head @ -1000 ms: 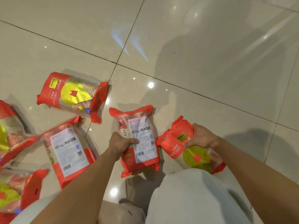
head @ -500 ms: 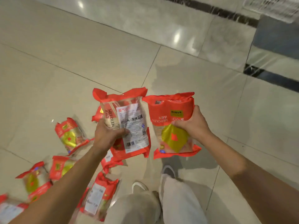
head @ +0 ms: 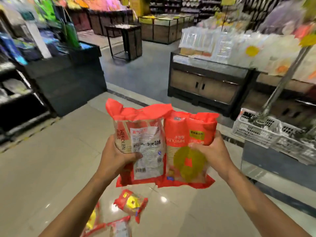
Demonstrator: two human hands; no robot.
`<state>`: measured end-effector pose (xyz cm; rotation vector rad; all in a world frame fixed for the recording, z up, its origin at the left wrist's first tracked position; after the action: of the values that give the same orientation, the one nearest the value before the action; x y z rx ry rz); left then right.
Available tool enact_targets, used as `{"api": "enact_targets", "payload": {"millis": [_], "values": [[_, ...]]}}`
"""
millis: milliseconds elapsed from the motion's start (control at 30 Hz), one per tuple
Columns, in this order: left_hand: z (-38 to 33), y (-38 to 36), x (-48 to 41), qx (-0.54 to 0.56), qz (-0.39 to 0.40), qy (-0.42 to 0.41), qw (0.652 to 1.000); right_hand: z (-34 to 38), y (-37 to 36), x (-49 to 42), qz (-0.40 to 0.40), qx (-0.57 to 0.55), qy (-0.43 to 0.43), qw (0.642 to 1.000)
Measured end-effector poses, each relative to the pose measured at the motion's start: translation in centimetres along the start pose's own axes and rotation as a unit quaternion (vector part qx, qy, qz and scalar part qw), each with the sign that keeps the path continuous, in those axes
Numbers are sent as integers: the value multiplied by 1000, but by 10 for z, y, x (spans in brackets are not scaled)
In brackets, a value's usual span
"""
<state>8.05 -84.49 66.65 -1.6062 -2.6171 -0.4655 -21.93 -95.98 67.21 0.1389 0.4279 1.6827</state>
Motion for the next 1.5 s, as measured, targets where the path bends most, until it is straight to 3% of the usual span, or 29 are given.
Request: {"api": "enact_targets", "payload": {"millis": [133,400,633,800,1000,1200,1300,1500], "values": [[-8,64,21,9,-69,-4,998,58,-36,0,19,-7,49,999],[20,211,95,43,-246,34,968,135,-186,20,167,-49,120,977],[55,326,201,54,-432,95,896,204,-347,64,374,-130,189,898],[68,343,306,74,-601,146,782,245,-434,120,528,-201,219,796],[58,277,427,55,-752,225,618,273,-467,214,669,-259,219,662],[27,146,523,73,-844,279,452,267,-430,329,794,-293,202,493],[12,79,560,77,-871,292,387,261,-390,387,844,-294,192,406],[-8,-46,634,133,-909,294,263,255,-295,488,891,-286,221,276]]}}
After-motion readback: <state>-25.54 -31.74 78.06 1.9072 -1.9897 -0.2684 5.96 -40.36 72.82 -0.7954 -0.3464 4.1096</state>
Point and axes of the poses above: each hand's wrist, its own x-axis away from the middle knuckle, its own y-axis out of the back of the hand, z = x × y, the point moved 4 cm from there along -x, towards the middle knuckle, and after that the axes turned 15 degrees about y, right-handed, at the moved point
